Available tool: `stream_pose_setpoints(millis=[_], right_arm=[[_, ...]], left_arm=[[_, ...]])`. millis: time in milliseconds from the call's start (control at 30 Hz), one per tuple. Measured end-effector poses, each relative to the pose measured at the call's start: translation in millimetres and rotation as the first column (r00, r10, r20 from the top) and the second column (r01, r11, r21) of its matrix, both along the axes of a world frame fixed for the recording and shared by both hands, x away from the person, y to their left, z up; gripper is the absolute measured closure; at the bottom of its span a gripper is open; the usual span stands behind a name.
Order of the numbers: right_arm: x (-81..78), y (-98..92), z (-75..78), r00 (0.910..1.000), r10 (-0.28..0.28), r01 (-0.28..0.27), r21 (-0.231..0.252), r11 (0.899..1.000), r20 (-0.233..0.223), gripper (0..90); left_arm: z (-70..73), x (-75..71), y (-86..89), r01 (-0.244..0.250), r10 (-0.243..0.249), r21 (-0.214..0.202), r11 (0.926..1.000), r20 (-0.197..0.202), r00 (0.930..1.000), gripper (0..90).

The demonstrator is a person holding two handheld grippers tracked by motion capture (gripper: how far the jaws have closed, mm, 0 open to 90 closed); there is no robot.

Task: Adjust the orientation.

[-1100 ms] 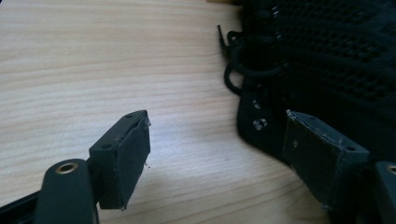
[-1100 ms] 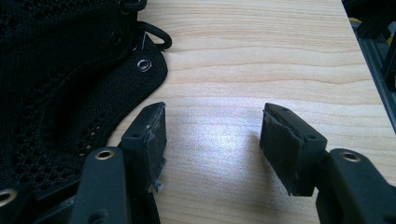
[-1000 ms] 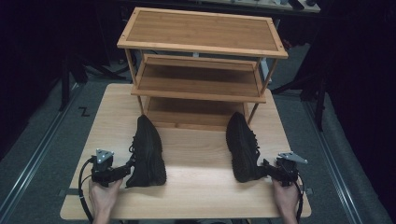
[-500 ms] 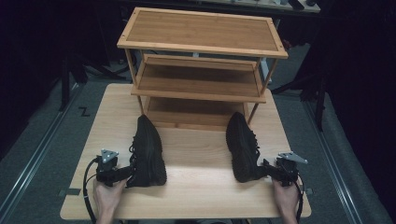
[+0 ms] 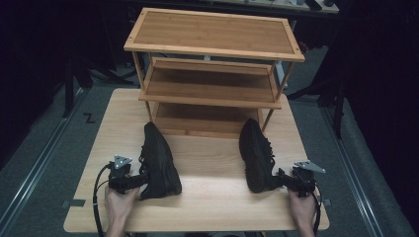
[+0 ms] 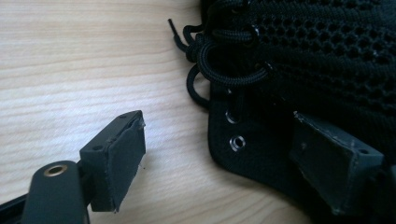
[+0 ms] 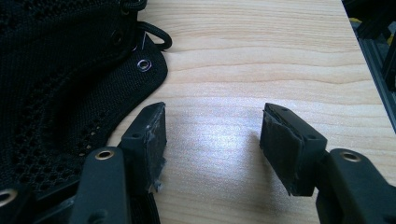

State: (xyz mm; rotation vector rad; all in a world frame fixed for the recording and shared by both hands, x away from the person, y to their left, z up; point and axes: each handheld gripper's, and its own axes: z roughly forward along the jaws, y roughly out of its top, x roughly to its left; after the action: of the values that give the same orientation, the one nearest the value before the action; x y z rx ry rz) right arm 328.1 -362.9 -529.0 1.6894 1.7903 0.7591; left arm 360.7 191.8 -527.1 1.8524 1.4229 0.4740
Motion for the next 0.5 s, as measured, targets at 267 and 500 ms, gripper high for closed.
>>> stream_pose_setpoints(millis=[267,500], right_arm=[[0.0,0.0,0.0,1.0000,0.000,0.000,0.000,1.000,0.000,40.9],[0.0,0.0,0.0,1.0000,0.000,0.000,0.001,1.000,0.000,40.9]], left_arm=[[3.1,3.7,-4.5,0.008,-0.008,-0.002,1.0000,0.009,0.9999,18.3],[3.2,4.3,-5.6,0.015,-0.015,-0.021,0.9997,0.012,0.9998,18.2]])
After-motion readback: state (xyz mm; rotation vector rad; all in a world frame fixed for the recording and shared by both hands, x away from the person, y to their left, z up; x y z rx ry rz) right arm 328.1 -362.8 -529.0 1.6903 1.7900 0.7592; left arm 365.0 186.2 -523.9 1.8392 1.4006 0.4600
